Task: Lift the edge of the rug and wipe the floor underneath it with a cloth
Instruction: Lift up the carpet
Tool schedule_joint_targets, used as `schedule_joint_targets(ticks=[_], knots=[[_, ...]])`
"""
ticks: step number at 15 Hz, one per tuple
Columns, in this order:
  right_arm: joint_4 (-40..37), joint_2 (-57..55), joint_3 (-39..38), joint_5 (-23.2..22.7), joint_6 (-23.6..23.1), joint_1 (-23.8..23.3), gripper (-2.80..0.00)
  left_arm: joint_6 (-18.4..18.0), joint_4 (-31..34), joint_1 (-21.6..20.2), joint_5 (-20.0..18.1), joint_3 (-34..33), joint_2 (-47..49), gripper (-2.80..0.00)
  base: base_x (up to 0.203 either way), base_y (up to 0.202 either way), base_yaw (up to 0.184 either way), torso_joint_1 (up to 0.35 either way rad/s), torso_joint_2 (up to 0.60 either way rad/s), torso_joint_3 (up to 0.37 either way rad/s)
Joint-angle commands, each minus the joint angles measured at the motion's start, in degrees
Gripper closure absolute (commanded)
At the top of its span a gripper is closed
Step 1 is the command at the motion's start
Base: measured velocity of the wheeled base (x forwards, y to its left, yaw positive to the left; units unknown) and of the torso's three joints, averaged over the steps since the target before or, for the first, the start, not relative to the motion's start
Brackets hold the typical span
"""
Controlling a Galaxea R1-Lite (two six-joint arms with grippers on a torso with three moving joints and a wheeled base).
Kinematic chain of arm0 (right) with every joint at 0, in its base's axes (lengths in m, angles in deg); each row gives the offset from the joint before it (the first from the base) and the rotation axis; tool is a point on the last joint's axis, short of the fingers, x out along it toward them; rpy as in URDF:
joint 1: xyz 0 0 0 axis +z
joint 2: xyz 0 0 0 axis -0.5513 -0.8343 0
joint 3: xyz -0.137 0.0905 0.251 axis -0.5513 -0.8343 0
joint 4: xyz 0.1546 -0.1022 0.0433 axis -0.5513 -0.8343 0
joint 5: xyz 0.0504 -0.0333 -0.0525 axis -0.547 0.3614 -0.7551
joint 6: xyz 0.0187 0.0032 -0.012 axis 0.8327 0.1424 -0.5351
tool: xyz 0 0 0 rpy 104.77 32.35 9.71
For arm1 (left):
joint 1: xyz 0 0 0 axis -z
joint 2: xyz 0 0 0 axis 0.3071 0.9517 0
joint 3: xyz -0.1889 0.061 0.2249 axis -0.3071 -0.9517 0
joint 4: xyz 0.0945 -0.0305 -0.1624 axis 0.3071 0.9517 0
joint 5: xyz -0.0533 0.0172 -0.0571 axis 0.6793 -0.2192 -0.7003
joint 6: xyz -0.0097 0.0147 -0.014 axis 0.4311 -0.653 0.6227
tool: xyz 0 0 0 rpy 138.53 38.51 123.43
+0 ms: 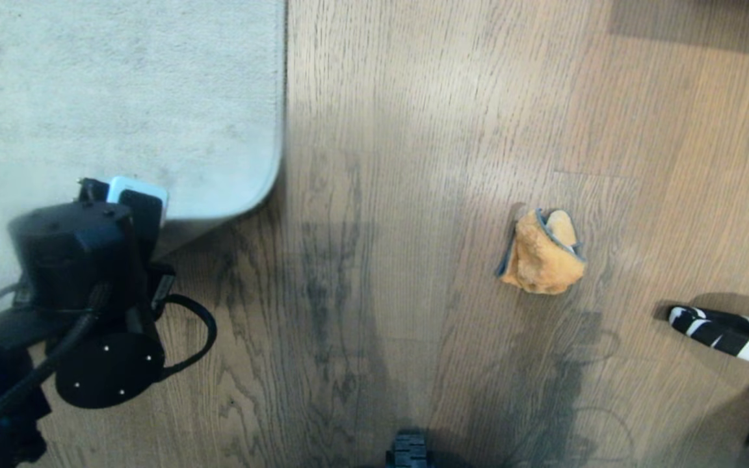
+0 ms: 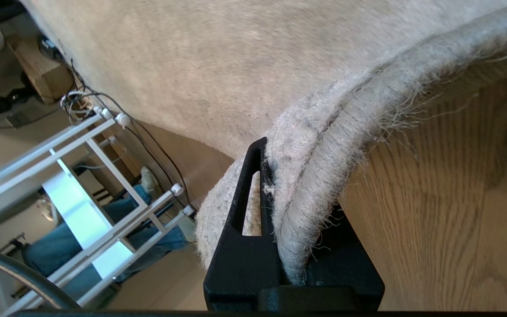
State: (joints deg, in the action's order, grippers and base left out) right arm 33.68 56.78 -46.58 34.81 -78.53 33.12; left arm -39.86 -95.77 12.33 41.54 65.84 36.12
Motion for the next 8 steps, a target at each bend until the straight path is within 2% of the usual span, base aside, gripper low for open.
schedule_joint_targets(ticks=[1, 5, 7, 8], knots=[[0.05, 0.02, 0.00, -0.04, -0.04, -0.02, 0.00, -0.13, -0.27, -0.84, 0.38, 0.46, -4.73, 0.00, 0.000, 0.000, 0.000, 0.000, 0.00, 0.000], [0.05, 0.02, 0.00, -0.04, -0.04, -0.02, 0.00, -0.40, -0.18, -2.62, 0.29, 1.18, -9.07, 0.00, 0.000, 0.000, 0.000, 0.000, 0.00, 0.000], [0.05, 0.02, 0.00, -0.04, -0.04, -0.02, 0.00, -3.33, -0.22, -4.88, -0.52, 1.35, -11.77, 0.00, 0.000, 0.000, 0.000, 0.000, 0.00, 0.000], [0.05, 0.02, 0.00, -0.04, -0.04, -0.02, 0.00, -5.21, -0.25, -6.86, -2.45, 1.85, -12.92, 0.00, 0.000, 0.000, 0.000, 0.000, 0.00, 0.000]])
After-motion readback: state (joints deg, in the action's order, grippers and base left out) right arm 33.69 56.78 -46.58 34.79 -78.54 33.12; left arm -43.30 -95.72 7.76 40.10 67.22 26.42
